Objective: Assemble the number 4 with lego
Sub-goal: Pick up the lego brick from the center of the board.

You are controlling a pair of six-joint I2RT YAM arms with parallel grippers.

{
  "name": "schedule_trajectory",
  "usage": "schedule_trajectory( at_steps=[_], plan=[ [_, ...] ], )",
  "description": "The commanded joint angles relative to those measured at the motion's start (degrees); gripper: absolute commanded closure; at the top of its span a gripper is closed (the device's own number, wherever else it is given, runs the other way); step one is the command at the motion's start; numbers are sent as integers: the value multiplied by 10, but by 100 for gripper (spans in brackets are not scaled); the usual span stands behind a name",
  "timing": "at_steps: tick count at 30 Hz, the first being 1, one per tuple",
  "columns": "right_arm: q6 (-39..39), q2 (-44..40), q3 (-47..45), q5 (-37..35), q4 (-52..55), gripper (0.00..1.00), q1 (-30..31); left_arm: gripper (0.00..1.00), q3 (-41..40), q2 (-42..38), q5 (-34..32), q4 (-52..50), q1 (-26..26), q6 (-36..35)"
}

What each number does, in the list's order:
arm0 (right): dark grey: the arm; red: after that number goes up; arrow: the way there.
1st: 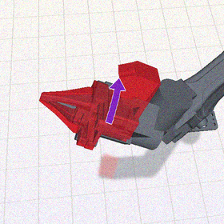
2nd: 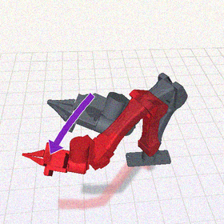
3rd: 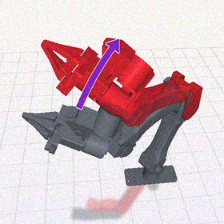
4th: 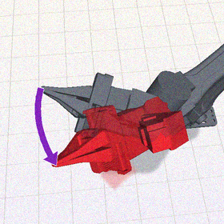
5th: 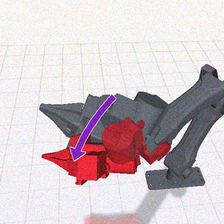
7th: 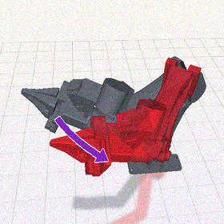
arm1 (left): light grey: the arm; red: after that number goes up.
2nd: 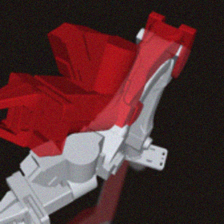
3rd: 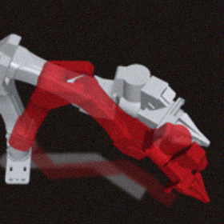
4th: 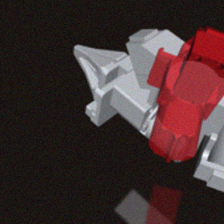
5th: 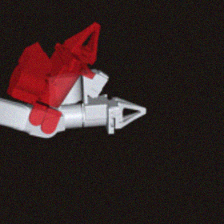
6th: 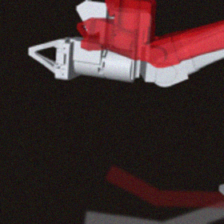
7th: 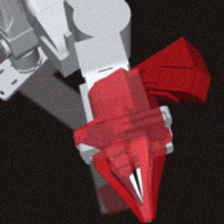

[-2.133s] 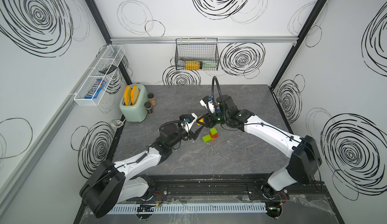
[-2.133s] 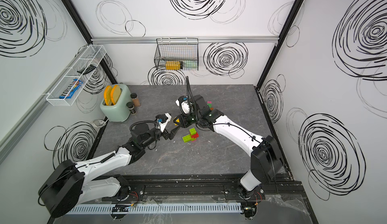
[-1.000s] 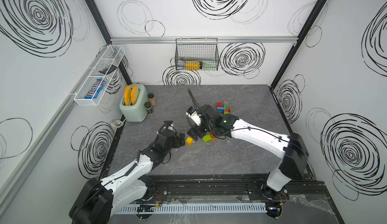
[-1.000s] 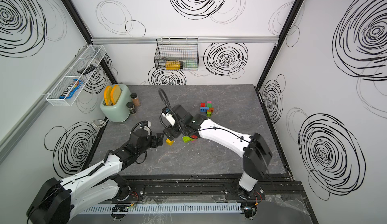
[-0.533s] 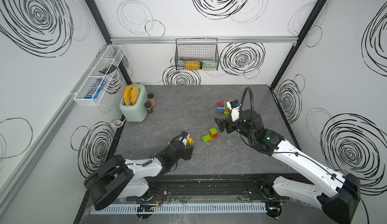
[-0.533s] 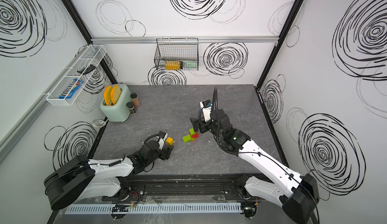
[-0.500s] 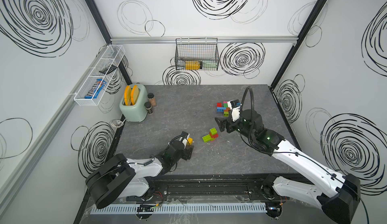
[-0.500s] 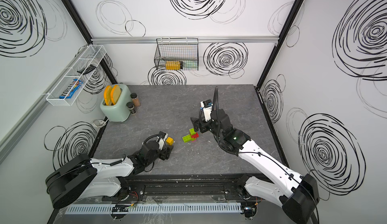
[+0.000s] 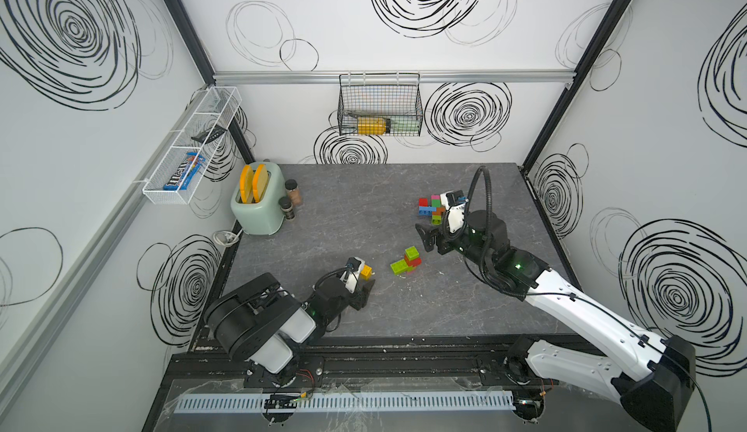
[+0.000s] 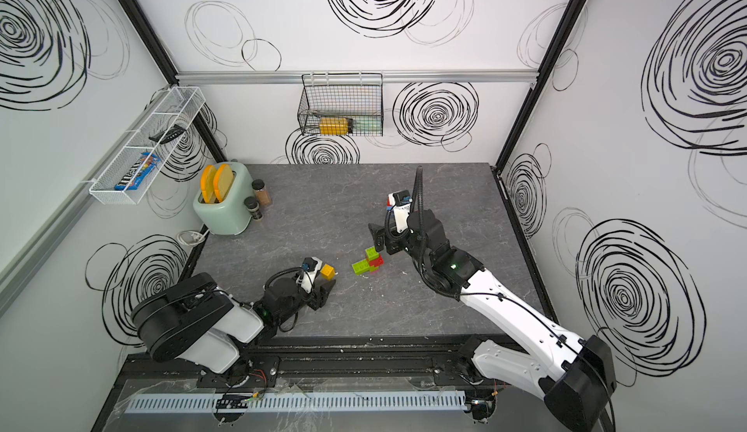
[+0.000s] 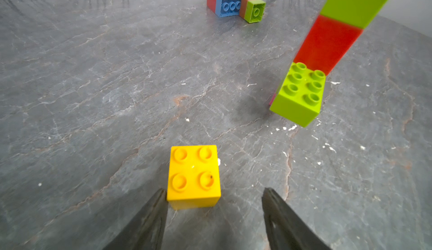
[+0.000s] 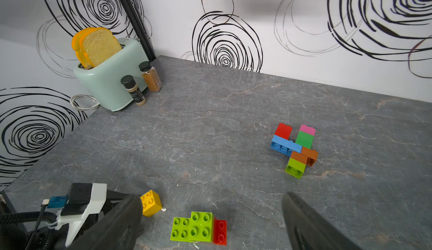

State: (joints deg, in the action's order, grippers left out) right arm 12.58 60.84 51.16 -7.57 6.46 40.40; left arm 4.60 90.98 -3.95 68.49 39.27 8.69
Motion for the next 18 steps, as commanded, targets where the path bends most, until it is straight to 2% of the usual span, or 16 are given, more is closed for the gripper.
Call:
schedule_trajectory(
  at_steps=[1,7,18],
  plan=[
    [-14,2,9,-9,-21,3,-5,37,-3,29,0,127,0,-31],
    [-23,6,11,-10,-20,3,-11,45,-23,85,18,240,-21,-23],
    [-13,26,7,19,-27,3,-20,41,8,89,27,181,-19,-34]
  ],
)
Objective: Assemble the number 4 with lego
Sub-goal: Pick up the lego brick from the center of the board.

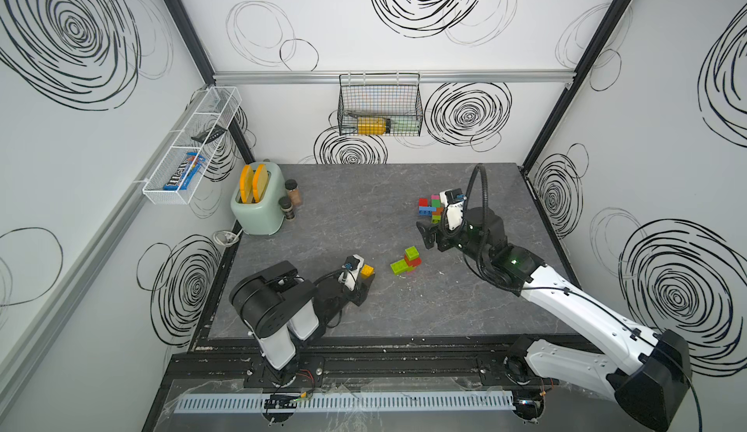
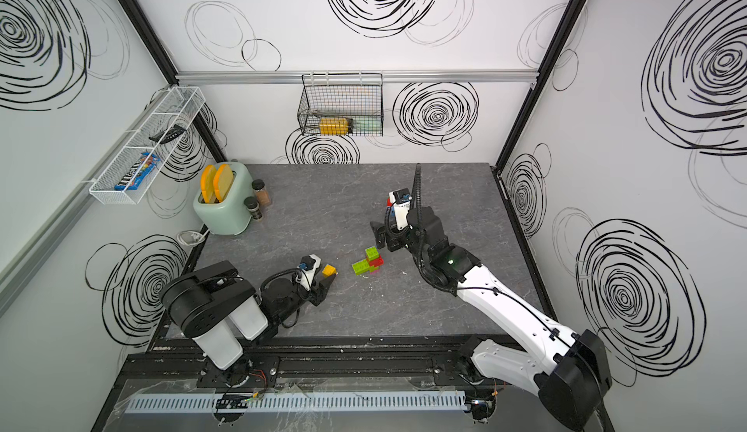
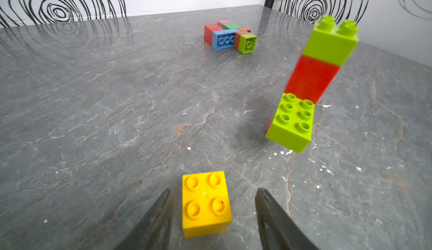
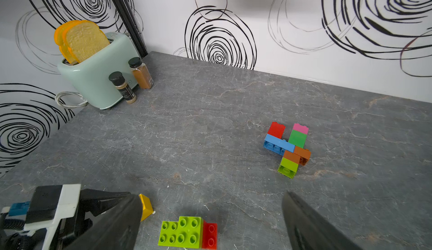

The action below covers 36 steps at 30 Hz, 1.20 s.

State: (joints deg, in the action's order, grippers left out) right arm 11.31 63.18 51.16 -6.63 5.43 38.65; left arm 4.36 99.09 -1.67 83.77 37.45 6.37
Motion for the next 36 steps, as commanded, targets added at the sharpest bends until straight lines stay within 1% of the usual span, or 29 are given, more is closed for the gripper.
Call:
schedule_trajectory(
  at_steps=[1,10,14,19,25,27,28,31,34,36],
  plan=[
    [-1,3,5,10,-17,2,-2,41,12,11,3,28,0,-11],
    [1,-3,0,9,-15,3,-2,43,16,26,-5,23,0,-9],
    [1,-4,-3,9,-16,3,-3,52,25,30,1,9,-1,-10],
    [0,2,-18,26,-22,2,-3,56,35,32,7,-10,-1,-13],
    [19,27,-58,74,-59,2,-3,51,33,41,6,-7,-1,-11],
    [23,37,-77,105,-84,0,-2,51,32,43,6,-5,-1,-11],
    [34,44,-89,112,-96,1,-1,51,33,44,6,-7,-1,-11],
    [55,61,-116,110,-127,4,5,58,33,42,8,-8,-1,-11],
    [48,76,-132,108,-151,5,19,71,33,41,9,-9,-1,-12],
    [37,90,-142,106,-169,5,31,77,33,39,9,-10,0,-13]
  ],
)
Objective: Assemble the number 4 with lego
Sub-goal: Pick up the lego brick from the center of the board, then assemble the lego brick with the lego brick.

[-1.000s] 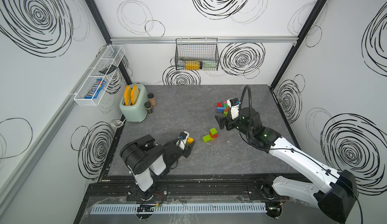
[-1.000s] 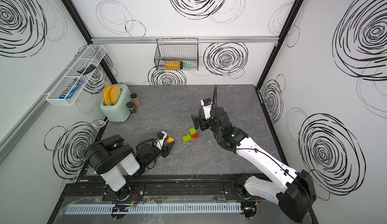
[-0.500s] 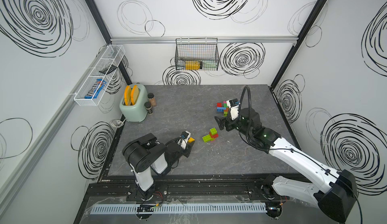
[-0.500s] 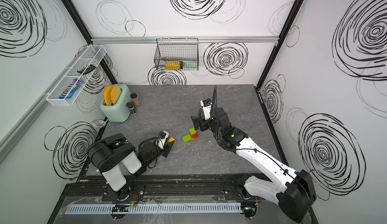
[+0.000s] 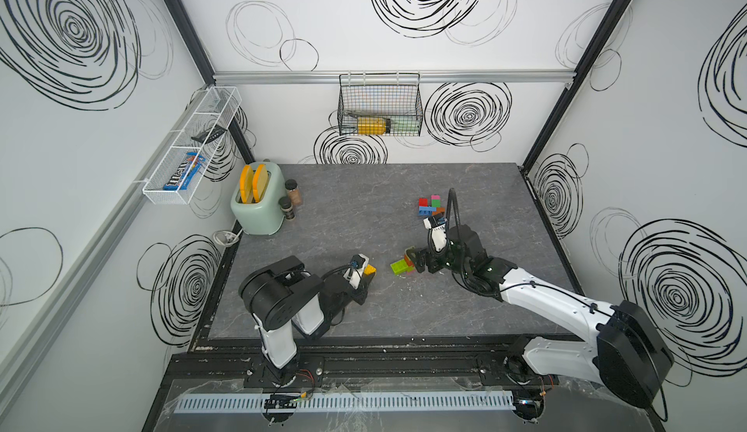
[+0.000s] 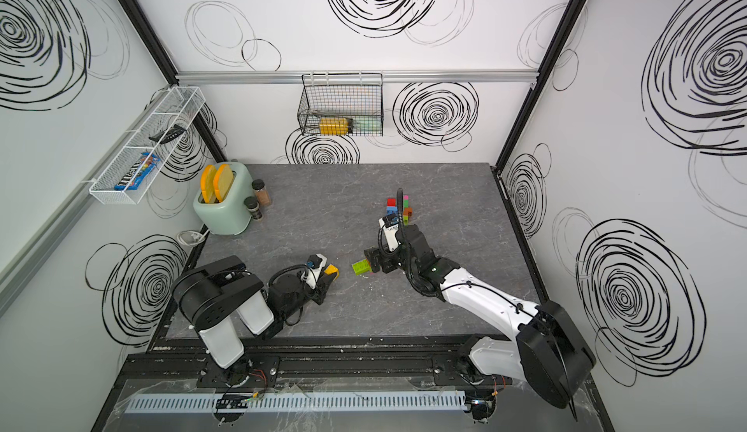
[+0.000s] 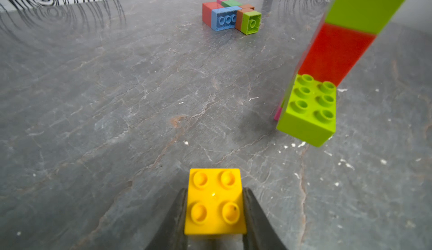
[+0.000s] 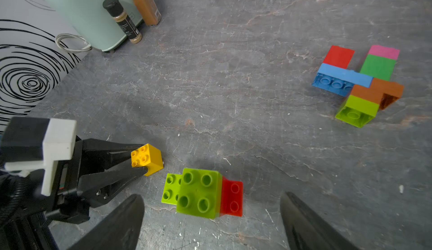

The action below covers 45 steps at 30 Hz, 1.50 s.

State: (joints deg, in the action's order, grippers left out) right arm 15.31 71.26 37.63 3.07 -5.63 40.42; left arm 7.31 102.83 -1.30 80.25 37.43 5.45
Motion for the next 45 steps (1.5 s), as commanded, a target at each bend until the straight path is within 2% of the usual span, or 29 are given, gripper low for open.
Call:
schedule_trajectory(
  at_steps=[1,5,7,10,18,22,23,26,33,36,42,45],
  plan=[
    [-8,17,-11,4,-66,6,22,81,4,-1,5,23,0,-3],
    [6,55,-9,-67,-67,12,56,92,2,-28,-15,-4,1,4],
    [18,70,-16,-81,-89,21,57,92,3,-50,-14,-25,1,7],
    [35,85,-24,-97,-112,27,56,92,14,-86,-12,-79,1,10],
    [14,105,-25,-103,-126,40,55,89,32,-118,-2,-131,-5,17],
    [-3,114,-21,-105,-124,46,55,95,37,-126,-3,-139,-5,21],
    [-6,116,-21,-107,-121,48,55,100,37,-129,-5,-141,-6,23],
    [-14,124,-20,-112,-119,55,57,100,38,-153,-1,-154,-14,41],
    [-38,155,-19,-147,-90,73,72,100,73,-237,73,-236,-37,63],
    [-41,166,-29,-151,-79,79,76,100,76,-256,101,-219,-37,57],
    [-47,192,-25,-157,-13,89,91,100,83,-245,150,-161,-36,55],
    [-44,198,-35,-154,-1,94,93,100,83,-239,179,-132,-28,27]
  ],
)
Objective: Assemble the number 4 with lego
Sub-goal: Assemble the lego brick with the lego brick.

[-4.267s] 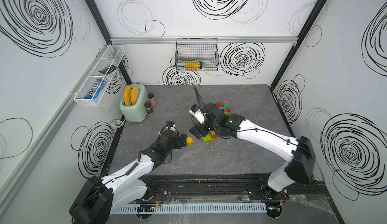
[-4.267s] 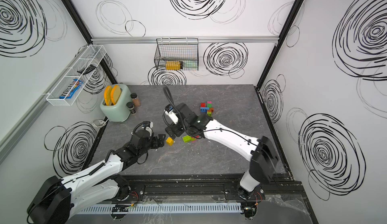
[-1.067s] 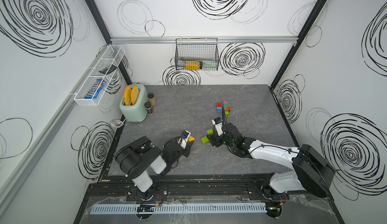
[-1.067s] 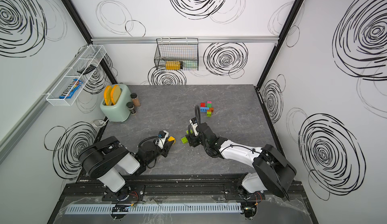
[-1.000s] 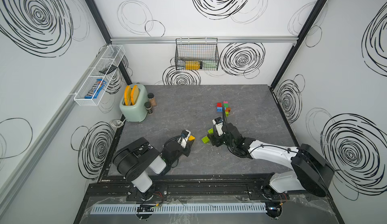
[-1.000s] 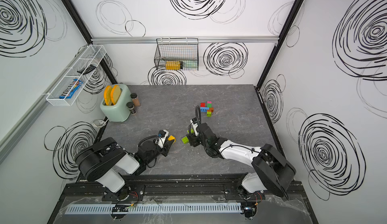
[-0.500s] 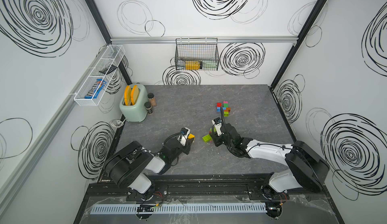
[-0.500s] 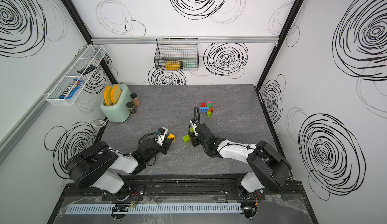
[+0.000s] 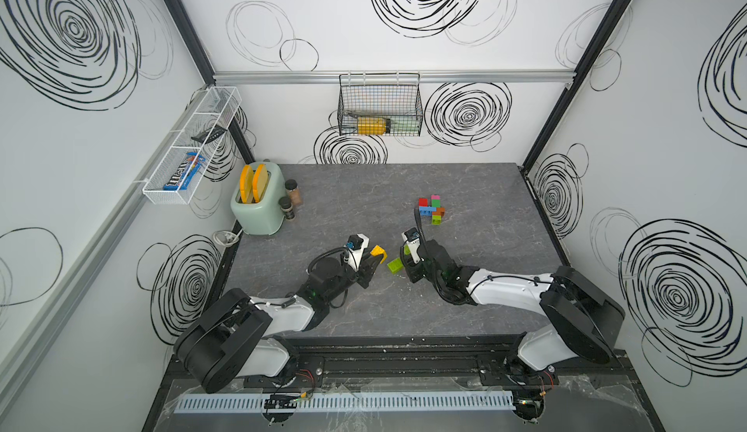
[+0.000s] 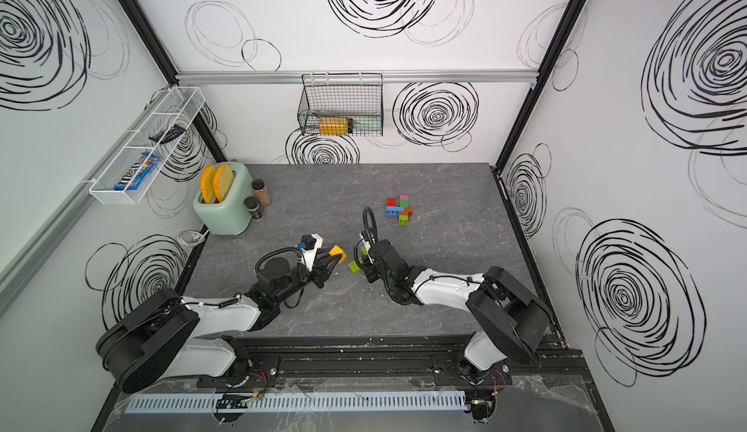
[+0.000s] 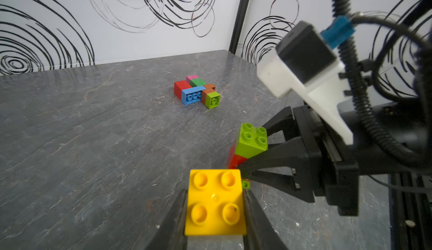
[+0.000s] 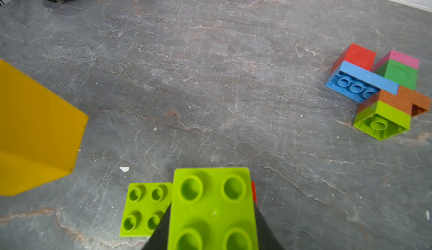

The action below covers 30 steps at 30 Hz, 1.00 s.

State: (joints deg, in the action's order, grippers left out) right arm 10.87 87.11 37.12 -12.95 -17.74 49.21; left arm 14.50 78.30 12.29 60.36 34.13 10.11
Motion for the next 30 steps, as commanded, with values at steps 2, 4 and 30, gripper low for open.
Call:
schedule_trajectory(
  at_steps=[2,4,30],
  plan=[
    [8,46,-22,-2,139,97,6,100,10,7,42,77,17,-49],
    [12,49,-20,-6,144,100,7,100,26,11,51,41,16,-59],
    [22,39,-28,-4,143,100,6,100,76,135,103,-51,-4,-132]
  ],
)
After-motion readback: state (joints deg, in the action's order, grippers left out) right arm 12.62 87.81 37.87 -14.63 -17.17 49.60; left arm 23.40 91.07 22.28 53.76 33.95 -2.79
